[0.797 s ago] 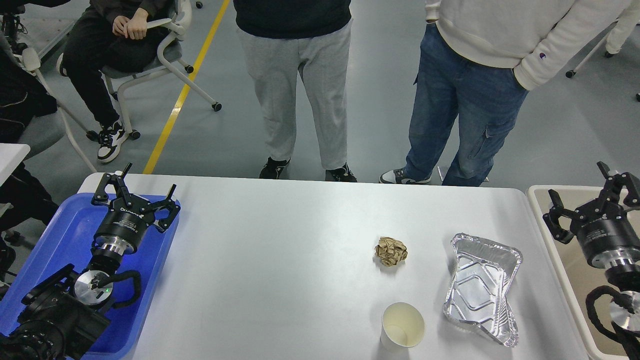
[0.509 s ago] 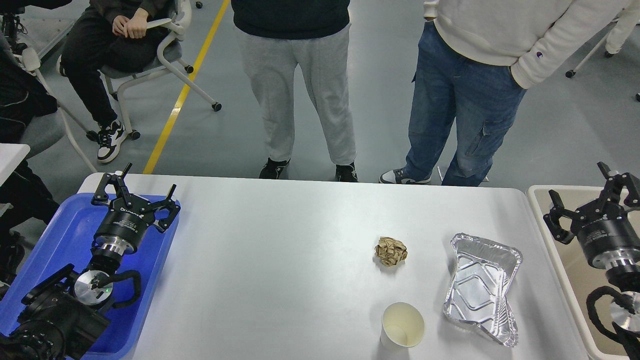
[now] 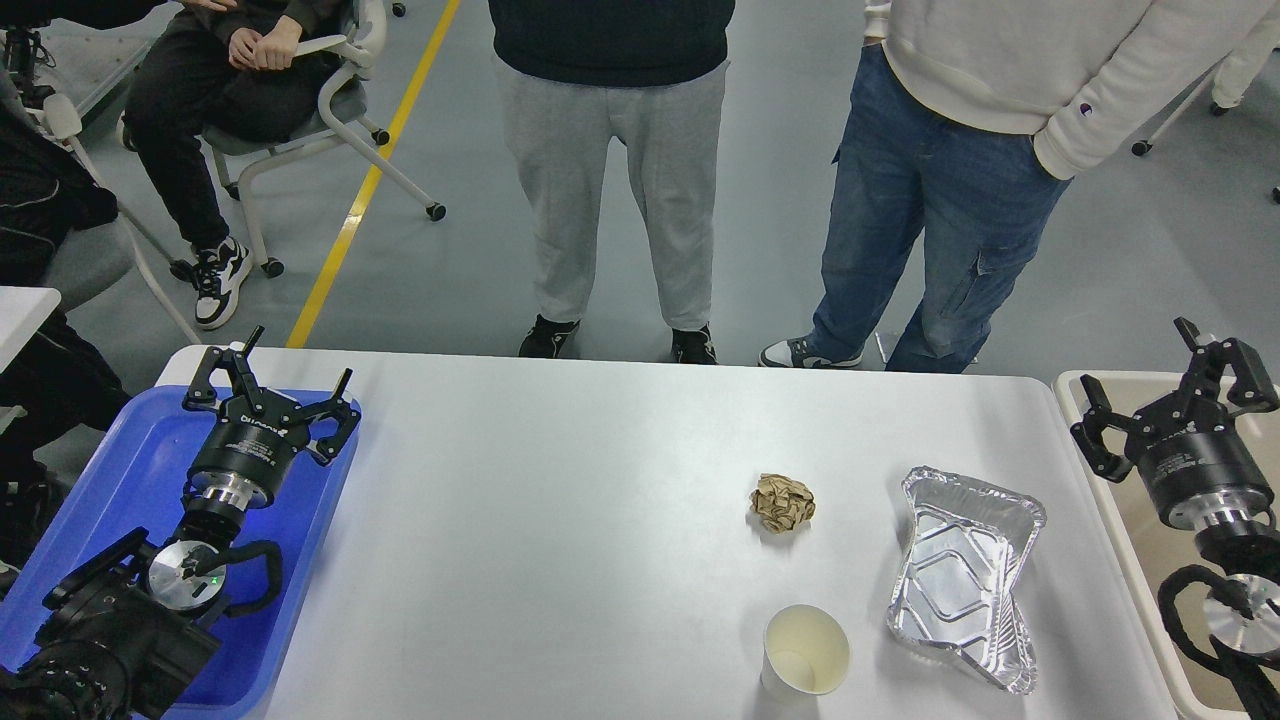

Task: Tidy desktop

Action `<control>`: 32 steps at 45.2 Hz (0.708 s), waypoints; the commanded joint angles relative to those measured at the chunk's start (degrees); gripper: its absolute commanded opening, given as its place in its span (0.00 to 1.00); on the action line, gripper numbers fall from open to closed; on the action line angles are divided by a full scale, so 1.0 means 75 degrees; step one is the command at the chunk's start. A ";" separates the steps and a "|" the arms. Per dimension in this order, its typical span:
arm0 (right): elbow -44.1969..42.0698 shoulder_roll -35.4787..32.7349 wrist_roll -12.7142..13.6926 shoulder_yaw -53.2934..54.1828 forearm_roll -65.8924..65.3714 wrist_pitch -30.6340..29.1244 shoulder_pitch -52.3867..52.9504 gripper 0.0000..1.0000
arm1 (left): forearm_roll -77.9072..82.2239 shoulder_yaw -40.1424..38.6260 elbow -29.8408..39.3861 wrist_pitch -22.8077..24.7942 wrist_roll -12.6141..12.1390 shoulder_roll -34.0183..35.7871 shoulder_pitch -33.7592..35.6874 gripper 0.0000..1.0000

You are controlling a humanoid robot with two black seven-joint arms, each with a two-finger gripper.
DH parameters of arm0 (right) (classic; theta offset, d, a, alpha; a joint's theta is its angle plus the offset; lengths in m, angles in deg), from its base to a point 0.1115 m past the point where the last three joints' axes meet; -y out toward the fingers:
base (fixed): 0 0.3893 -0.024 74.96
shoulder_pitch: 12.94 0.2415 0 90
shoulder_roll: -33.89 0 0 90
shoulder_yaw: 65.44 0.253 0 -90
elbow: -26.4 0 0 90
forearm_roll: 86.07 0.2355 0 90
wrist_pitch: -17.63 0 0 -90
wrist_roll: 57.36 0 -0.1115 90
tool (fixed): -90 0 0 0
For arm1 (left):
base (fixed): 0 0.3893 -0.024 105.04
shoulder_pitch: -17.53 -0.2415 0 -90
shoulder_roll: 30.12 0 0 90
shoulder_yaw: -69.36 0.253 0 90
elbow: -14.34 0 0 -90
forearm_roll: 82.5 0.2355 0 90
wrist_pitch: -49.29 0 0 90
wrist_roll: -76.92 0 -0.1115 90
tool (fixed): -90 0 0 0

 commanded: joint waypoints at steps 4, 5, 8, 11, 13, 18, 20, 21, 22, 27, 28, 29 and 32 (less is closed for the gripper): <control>0.0040 -0.0324 -0.0009 -0.0064 -0.0048 -0.0011 0.0041 1.00 | 0.0000 0.0000 0.0000 0.0000 0.0000 -0.0001 0.0000 1.00; 0.0029 -0.0359 -0.0009 -0.0076 -0.0048 -0.0011 0.0041 1.00 | 0.0000 0.0000 0.0000 0.0000 0.0000 -0.0001 0.0000 1.00; 0.0029 -0.0464 -0.0009 -0.0087 -0.0036 -0.0011 0.0041 1.00 | 0.0000 0.0000 0.0000 0.0000 0.0000 -0.0001 0.0000 1.00; 0.0040 -0.0476 -0.0009 -0.0099 -0.0036 0.0001 0.0041 1.00 | -0.0011 0.0000 0.0000 0.0000 0.0000 -0.0001 0.0000 1.00; 0.0110 -0.0499 -0.0009 -0.0053 -0.0036 0.0013 0.0017 1.00 | -0.0011 0.0000 0.0000 0.0000 0.0000 -0.0001 0.0000 1.00; 0.0263 -0.0570 -0.0009 -0.0064 -0.0036 0.0024 -0.0030 1.00 | -0.0011 0.0000 0.0000 0.0000 0.0000 -0.0001 0.0000 1.00; 0.0205 -0.0582 0.0003 -0.0099 -0.0048 0.0024 -0.0030 1.00 | -0.0011 0.0000 0.0000 0.0000 0.0000 -0.0001 0.0000 1.00; 0.0204 -0.0582 -0.0009 -0.0099 -0.0048 0.0024 -0.0041 1.00 | -0.0012 0.0000 0.0000 0.0000 0.0000 -0.0001 0.0000 1.00; 0.0204 -0.0582 -0.0009 -0.0111 -0.0036 0.0013 -0.0076 1.00 | -0.0012 0.0000 0.0000 0.0000 0.0000 -0.0001 0.0000 1.00; 0.0181 -0.0582 -0.0009 -0.0146 -0.0048 0.0013 -0.0123 1.00 | -0.0011 0.0000 0.0000 0.0000 0.0000 -0.0001 0.0000 1.00; 0.0193 -0.0582 -0.0009 -0.0135 -0.0048 0.0013 -0.0135 1.00 | -0.0012 0.0000 0.0000 0.0000 0.0000 -0.0001 0.0000 1.00; 0.0228 -0.0582 -0.0009 -0.0134 -0.0048 0.0013 -0.0158 1.00 | -0.0012 0.0000 0.0000 0.0000 0.0000 -0.0001 0.0000 1.00; 0.0263 -0.0605 -0.0009 -0.0111 -0.0048 0.0024 -0.0240 1.00 | -0.0012 0.0000 0.0000 0.0000 0.0000 -0.0001 0.0000 1.00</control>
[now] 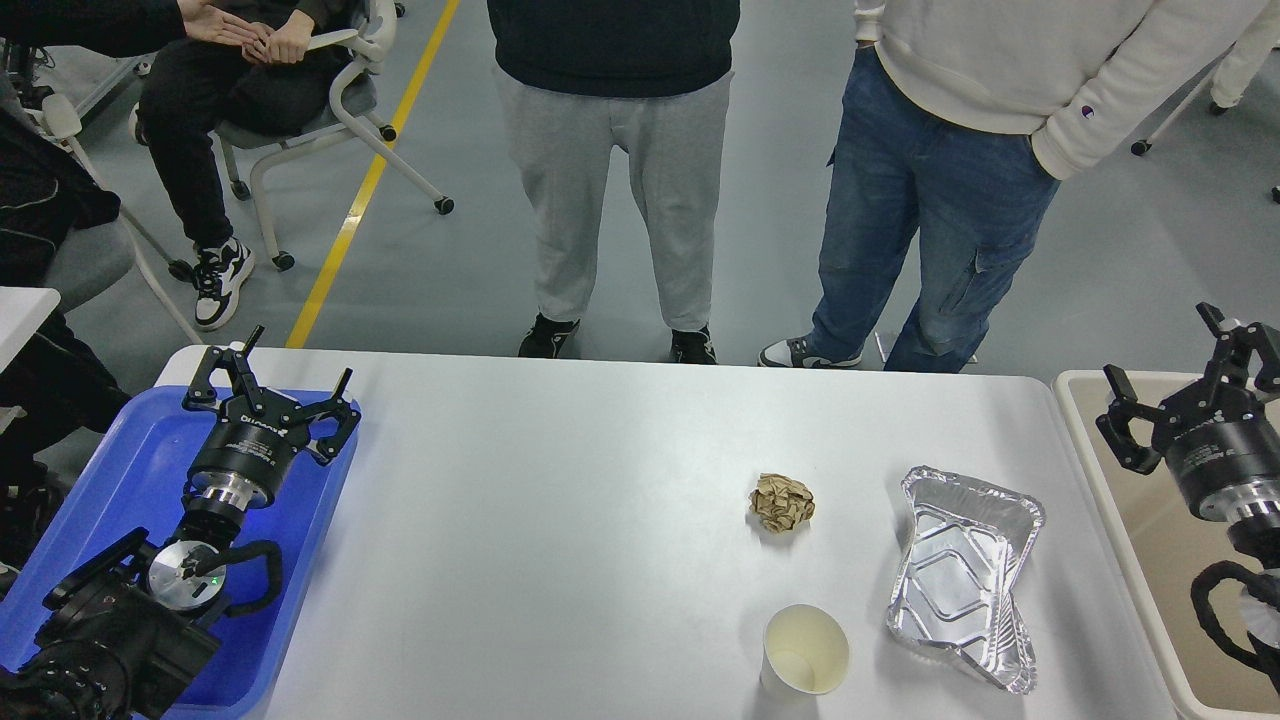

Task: Tidy desktop

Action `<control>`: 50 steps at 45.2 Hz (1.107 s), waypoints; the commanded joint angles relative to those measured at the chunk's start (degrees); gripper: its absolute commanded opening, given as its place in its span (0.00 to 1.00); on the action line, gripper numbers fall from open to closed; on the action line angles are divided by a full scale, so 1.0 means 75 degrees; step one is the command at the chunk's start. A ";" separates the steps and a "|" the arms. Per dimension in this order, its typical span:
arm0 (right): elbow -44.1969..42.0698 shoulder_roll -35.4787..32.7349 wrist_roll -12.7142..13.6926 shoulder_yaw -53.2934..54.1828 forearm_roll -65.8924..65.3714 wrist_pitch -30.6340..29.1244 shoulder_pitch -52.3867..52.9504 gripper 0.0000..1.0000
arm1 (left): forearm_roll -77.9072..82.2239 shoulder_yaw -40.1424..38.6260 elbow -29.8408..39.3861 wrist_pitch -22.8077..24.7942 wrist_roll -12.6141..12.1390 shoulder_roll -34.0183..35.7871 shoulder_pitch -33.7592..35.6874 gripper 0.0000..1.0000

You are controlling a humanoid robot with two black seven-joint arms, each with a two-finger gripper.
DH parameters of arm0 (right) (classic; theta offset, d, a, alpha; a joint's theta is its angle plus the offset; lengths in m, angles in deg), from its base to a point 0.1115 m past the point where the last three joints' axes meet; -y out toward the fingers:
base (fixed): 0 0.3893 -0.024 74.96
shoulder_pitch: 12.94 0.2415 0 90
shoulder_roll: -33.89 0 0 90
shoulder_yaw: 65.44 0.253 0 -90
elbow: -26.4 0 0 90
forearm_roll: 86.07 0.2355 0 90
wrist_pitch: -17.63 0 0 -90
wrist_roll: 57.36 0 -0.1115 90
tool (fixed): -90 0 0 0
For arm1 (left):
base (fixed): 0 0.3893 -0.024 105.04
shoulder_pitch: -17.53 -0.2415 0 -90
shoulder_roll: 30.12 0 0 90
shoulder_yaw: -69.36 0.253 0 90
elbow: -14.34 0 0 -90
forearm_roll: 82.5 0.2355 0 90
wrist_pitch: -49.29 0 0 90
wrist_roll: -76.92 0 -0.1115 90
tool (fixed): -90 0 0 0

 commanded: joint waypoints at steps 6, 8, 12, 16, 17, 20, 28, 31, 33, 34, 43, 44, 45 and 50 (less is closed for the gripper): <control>0.0065 -0.0292 -0.0001 0.0010 -0.0006 0.0071 -0.0278 1.00 | 0.0007 0.0000 0.0000 0.0000 0.0000 -0.0001 0.0000 1.00; 0.0065 -0.0328 -0.0001 0.0021 -0.0006 0.0071 -0.0325 1.00 | 0.0007 0.0000 0.0000 0.0000 0.0000 -0.0001 0.0012 1.00; 0.0100 -0.0515 -0.0001 0.0080 0.0006 0.0036 -0.0396 1.00 | 0.0007 0.0000 0.0000 0.0000 0.0000 -0.0001 0.0012 1.00; 0.0404 -0.0667 -0.0001 0.0115 0.0018 0.0001 -0.0454 1.00 | 0.0007 0.0000 0.0000 0.0000 0.0000 -0.0001 0.0012 1.00; 0.0509 -0.0703 -0.0001 0.0150 0.0018 0.0001 -0.0466 1.00 | 0.0007 0.0000 0.0000 0.0000 0.0000 -0.0001 0.0012 1.00; 0.0686 -0.0726 -0.0001 0.0279 0.0018 0.0047 -0.0466 1.00 | 0.0007 0.0000 0.0000 0.0000 0.0000 -0.0001 0.0012 1.00; 0.0780 -0.0761 0.0046 0.0209 0.0006 0.0176 -0.0431 1.00 | 0.0018 0.0000 0.0000 0.0000 -0.0012 -0.0001 0.0012 1.00; 0.0803 -0.0843 0.0069 0.0139 -0.0006 0.0282 -0.0419 1.00 | 0.0018 0.0000 0.0000 0.0000 -0.0012 -0.0001 0.0012 1.00; 0.0862 -0.0995 0.0104 0.0045 -0.0006 0.0317 -0.0408 1.00 | 0.0018 0.0000 0.0012 0.0000 -0.0012 -0.0001 0.0023 1.00; 0.0920 -0.1089 0.0116 -0.0013 0.0006 0.0317 -0.0419 1.00 | 0.0018 0.0000 0.0000 0.0000 -0.0012 -0.0001 0.0012 1.00; 0.1494 -0.1734 0.0280 -0.0225 -0.0006 0.0317 -0.0443 1.00 | 0.0018 0.0000 0.0012 0.0000 -0.0012 -0.0001 0.0012 1.00; 0.1518 -0.1769 0.0350 -0.0225 -0.0017 0.0317 -0.0454 1.00 | 0.0018 0.0000 0.0012 0.0000 -0.0012 -0.0001 0.0012 1.00; 0.1541 -0.1792 0.0397 -0.0225 -0.0017 0.0317 -0.0443 1.00 | 0.0018 0.0000 0.0000 0.0000 -0.0012 -0.0001 0.0012 1.00; 0.1810 -0.1968 0.0538 -0.0377 -0.0192 0.0294 -0.0431 1.00 | 0.0018 0.0000 0.0000 0.0000 -0.0012 -0.0001 0.0012 1.00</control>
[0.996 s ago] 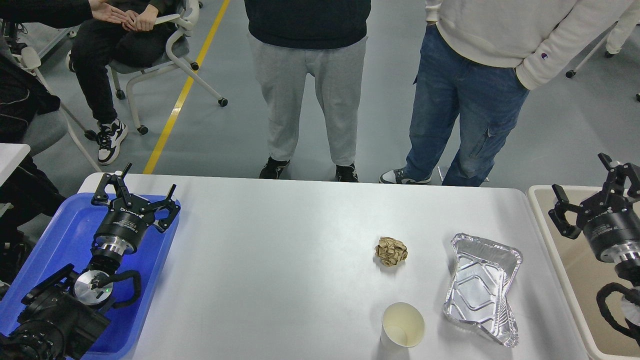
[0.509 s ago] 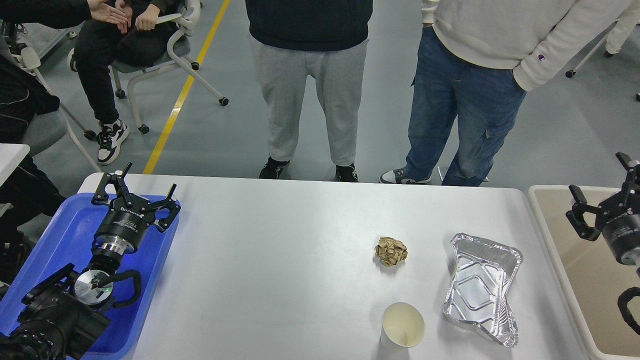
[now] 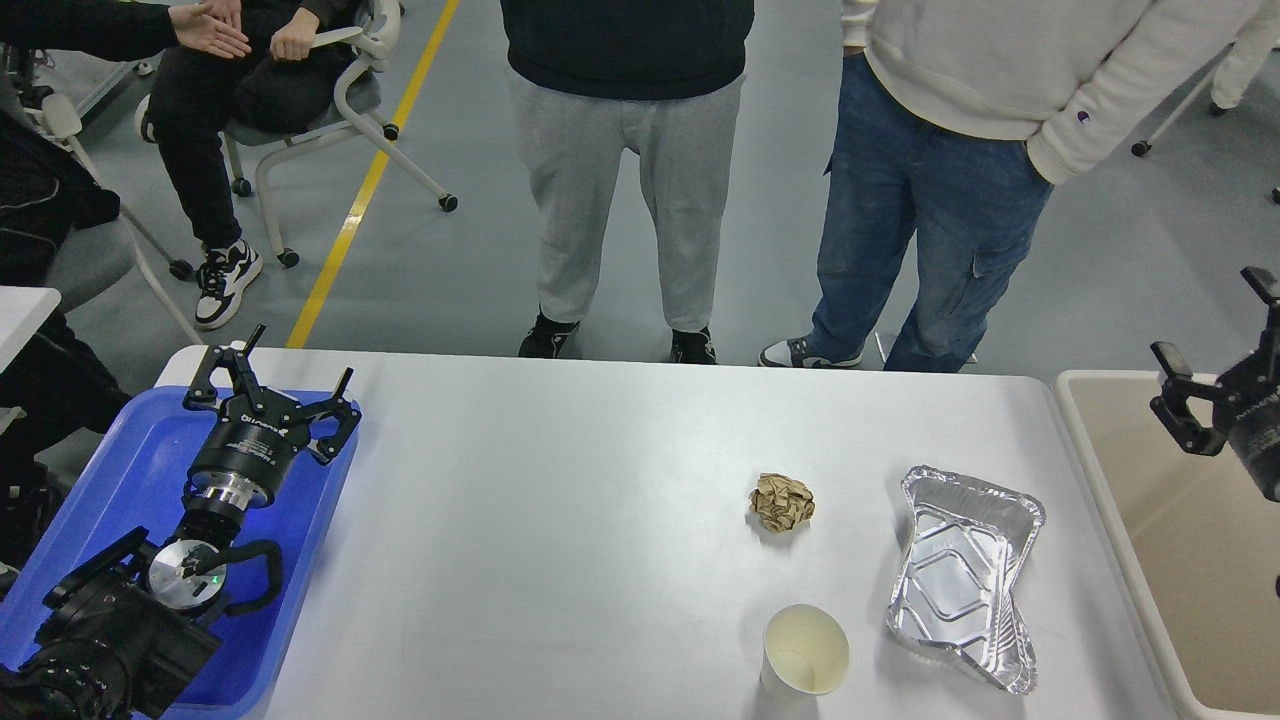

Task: Tidy desktop
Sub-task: 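Move the right gripper over the table toward the white paper cup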

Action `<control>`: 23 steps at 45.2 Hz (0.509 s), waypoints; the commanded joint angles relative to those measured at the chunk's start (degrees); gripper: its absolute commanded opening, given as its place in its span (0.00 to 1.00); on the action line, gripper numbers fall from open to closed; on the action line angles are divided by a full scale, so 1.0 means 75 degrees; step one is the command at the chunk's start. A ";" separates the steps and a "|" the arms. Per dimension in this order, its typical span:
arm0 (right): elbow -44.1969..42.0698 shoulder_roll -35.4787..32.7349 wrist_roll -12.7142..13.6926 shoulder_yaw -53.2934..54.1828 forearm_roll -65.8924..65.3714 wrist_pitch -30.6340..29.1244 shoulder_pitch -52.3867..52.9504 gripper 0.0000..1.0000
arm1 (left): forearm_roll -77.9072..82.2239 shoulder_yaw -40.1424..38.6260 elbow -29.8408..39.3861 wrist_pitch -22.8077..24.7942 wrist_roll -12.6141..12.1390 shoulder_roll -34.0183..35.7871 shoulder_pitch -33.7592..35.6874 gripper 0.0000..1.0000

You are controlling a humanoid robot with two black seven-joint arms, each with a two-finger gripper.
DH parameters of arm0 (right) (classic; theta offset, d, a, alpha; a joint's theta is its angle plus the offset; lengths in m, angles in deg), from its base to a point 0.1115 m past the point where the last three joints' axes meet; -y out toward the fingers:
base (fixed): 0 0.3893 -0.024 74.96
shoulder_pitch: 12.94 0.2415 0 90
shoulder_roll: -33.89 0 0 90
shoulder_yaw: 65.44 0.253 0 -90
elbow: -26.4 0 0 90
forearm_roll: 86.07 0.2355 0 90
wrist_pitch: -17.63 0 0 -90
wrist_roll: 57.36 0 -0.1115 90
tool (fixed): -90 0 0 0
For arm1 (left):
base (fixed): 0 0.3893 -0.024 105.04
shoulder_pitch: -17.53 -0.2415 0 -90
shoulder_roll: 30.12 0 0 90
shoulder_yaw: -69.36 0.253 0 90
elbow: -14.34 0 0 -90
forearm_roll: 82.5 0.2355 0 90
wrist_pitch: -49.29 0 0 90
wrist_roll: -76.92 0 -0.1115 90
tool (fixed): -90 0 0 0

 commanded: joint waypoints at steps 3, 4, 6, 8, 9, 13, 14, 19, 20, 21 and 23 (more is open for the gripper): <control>0.0724 -0.0699 0.0274 -0.0435 -0.0553 0.0009 0.0006 1.00 | 0.0000 0.0000 0.0010 0.0000 0.0001 -0.0011 -0.0002 1.00; 0.0795 -0.0781 0.0286 -0.0517 -0.0728 0.0009 0.0006 1.00 | 0.0012 0.0000 0.0010 0.0000 0.0001 -0.0011 -0.0002 1.00; 0.0947 -0.0910 0.0286 -0.0681 -0.1126 0.0021 0.0017 1.00 | 0.0000 0.0000 -0.0002 0.0000 0.0001 -0.0011 -0.0002 1.00; 0.1181 -0.1062 0.0321 -0.0833 -0.1548 0.0021 0.0006 1.00 | 0.0012 0.0000 0.0010 0.0000 0.0001 -0.0011 -0.0002 1.00; 0.1310 -0.1144 0.0344 -0.0915 -0.1770 0.0021 0.0006 1.00 | 0.0012 0.0000 0.0010 0.0000 0.0001 -0.0011 -0.0002 1.00; 0.1627 -0.1484 0.0543 -0.1267 -0.2568 0.0009 -0.0006 1.00 | 0.0012 0.0000 -0.0002 0.0000 0.0001 -0.0011 -0.0002 1.00; 0.1685 -0.1543 0.0590 -0.1337 -0.2732 -0.0002 0.0006 1.00 | 0.0012 0.0000 0.0010 0.0000 0.0001 -0.0011 -0.0002 1.00; 0.1978 -0.1941 0.0637 -0.1607 -0.3295 -0.0084 0.0017 1.00 | 0.0012 0.0000 0.0010 0.0000 0.0001 -0.0011 -0.0002 1.00; 0.2049 -0.2035 0.0626 -0.1677 -0.3470 -0.0096 0.0017 1.00 | 0.0012 0.0000 -0.0002 0.0000 0.0001 -0.0011 -0.0002 1.00; 0.2107 -0.2129 0.0626 -0.1759 -0.3704 -0.0096 0.0075 1.00 | 0.0012 0.0000 -0.0002 0.0000 0.0001 -0.0011 -0.0002 1.00; 0.2155 -0.2258 0.0626 -0.1900 -0.4277 -0.0084 0.0123 1.00 | 0.0001 0.0000 -0.0002 0.0000 0.0001 -0.0011 -0.0002 1.00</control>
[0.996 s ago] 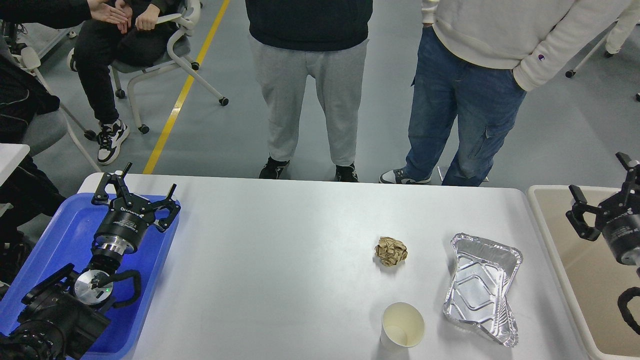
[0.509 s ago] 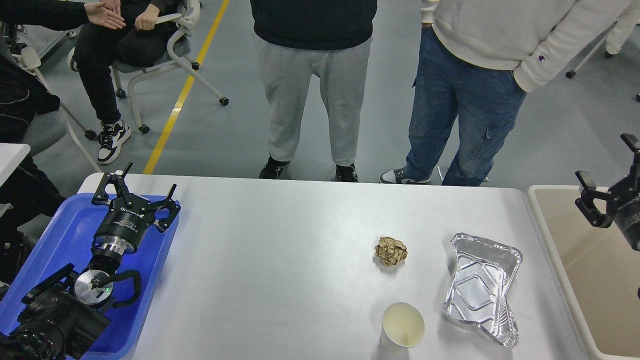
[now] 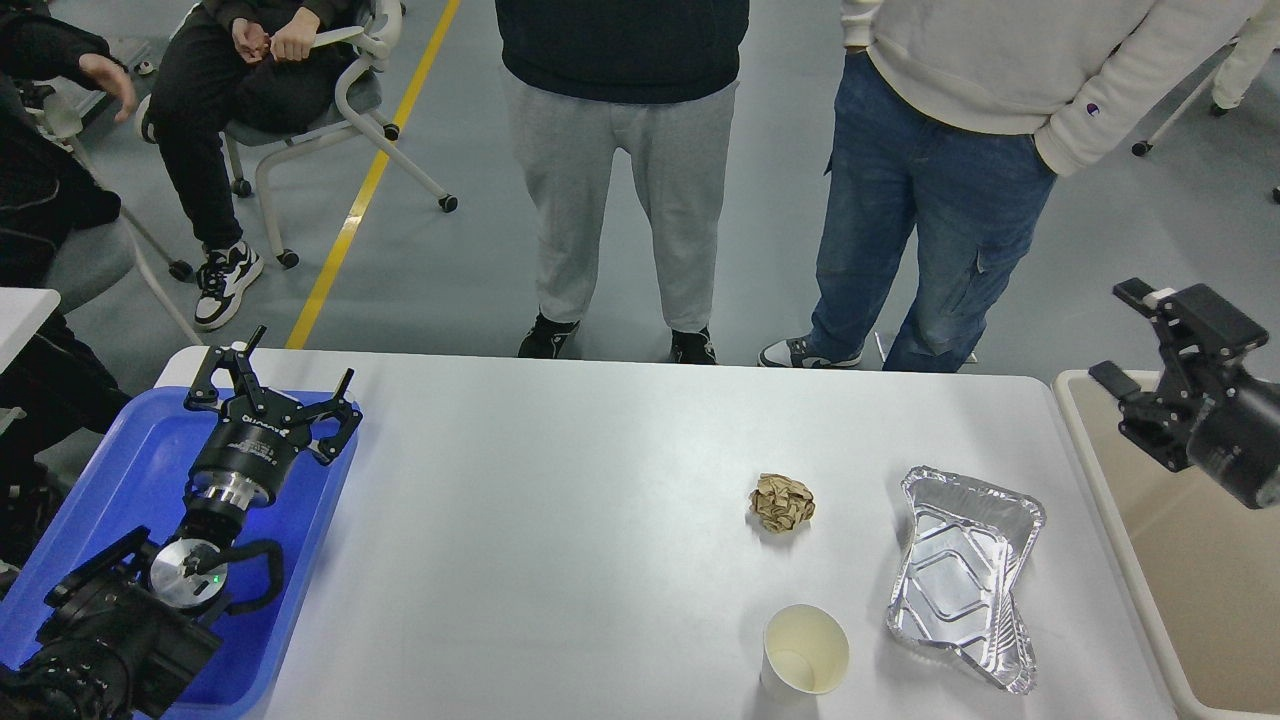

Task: Tidy desktop
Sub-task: 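Move the right gripper over the table toward the white paper cup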

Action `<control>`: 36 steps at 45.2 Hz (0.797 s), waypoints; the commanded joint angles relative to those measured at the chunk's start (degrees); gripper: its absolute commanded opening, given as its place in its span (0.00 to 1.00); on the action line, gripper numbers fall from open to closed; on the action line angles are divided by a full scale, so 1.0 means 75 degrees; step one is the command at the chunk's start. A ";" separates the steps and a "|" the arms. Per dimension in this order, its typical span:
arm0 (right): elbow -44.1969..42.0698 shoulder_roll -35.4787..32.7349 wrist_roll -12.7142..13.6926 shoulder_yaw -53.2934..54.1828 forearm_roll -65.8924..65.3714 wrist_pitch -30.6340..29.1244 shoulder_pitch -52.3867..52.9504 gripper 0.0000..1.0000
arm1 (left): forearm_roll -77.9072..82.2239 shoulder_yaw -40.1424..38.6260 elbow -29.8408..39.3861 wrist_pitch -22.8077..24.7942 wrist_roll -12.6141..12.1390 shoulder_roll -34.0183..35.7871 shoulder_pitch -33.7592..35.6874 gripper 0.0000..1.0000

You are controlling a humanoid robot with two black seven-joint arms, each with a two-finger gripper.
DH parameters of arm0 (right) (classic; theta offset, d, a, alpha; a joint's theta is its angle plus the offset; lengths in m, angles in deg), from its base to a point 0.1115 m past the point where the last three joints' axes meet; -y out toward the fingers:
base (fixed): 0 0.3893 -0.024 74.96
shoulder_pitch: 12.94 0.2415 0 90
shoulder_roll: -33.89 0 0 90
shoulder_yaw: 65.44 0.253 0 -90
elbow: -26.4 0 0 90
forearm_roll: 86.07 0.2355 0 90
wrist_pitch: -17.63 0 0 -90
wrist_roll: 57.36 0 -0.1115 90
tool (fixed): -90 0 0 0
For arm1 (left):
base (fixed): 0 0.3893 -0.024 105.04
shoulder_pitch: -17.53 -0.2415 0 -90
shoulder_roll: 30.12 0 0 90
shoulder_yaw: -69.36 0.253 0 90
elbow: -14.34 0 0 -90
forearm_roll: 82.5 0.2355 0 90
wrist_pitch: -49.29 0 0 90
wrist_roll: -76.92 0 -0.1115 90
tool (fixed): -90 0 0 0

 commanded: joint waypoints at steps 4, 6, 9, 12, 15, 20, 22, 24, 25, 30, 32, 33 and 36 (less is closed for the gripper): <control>0.0662 -0.0792 0.0136 -0.0829 -0.2940 -0.0045 0.0170 1.00 | -0.0009 0.0000 -0.0008 0.0000 0.0000 0.0011 0.0000 1.00; 0.0744 -0.0816 0.0136 -0.0888 -0.3234 -0.0045 0.0158 1.00 | -0.0009 0.0000 0.0003 0.0000 0.0000 0.0011 0.0000 1.00; 0.0873 -0.0839 0.0136 -0.1098 -0.3411 -0.0045 0.0182 1.00 | -0.0009 0.0000 0.0004 0.0000 0.0000 0.0011 0.0000 1.00; 0.0897 -0.0886 0.0125 -0.1286 -0.3563 -0.0045 0.0334 1.00 | -0.0009 0.0000 0.0003 0.0000 0.0000 0.0011 0.0000 1.00; 0.0955 -0.1003 0.0113 -0.1520 -0.3645 -0.0045 0.0463 1.00 | -0.0009 0.0000 -0.0008 0.0000 0.0000 0.0011 0.0000 1.00; 0.1212 -0.1097 0.0090 -0.2000 -0.3704 -0.0057 0.0720 1.00 | -0.0009 0.0000 -0.0008 0.0000 0.0000 0.0011 0.0000 1.00; 0.1411 -0.1202 0.0078 -0.2246 -0.3855 -0.0057 0.0803 1.00 | -0.0009 0.0000 -0.0008 0.0000 0.0000 0.0011 0.0000 1.00; 0.1529 -0.1319 0.0055 -0.2492 -0.4113 -0.0057 0.0885 1.00 | -0.0009 0.0000 0.0003 0.0000 0.0000 0.0011 0.0000 1.00; 0.1564 -0.1354 0.0054 -0.2598 -0.4265 -0.0057 0.0943 1.00 | -0.0009 0.0000 -0.0008 0.0000 0.0000 0.0011 0.0000 1.00; 0.1612 -0.1425 0.0019 -0.3312 -0.4945 -0.0057 0.1318 1.00 | -0.0009 0.0000 -0.0008 0.0000 0.0000 0.0011 0.0000 1.00; 0.1600 -0.1472 -0.0004 -0.3640 -0.5109 -0.0068 0.1552 1.00 | -0.0009 0.0000 -0.0008 0.0000 0.0000 0.0011 0.0000 1.00; 0.1588 -0.1495 -0.0016 -0.3816 -0.5133 -0.0080 0.1704 1.00 | -0.0009 0.0000 0.0003 0.0000 0.0000 0.0011 0.0000 1.00; 0.1588 -0.1577 -0.0016 -0.4460 -0.5169 -0.0080 0.2172 1.00 | -0.0009 0.0000 0.0003 0.0000 0.0000 0.0011 0.0000 1.00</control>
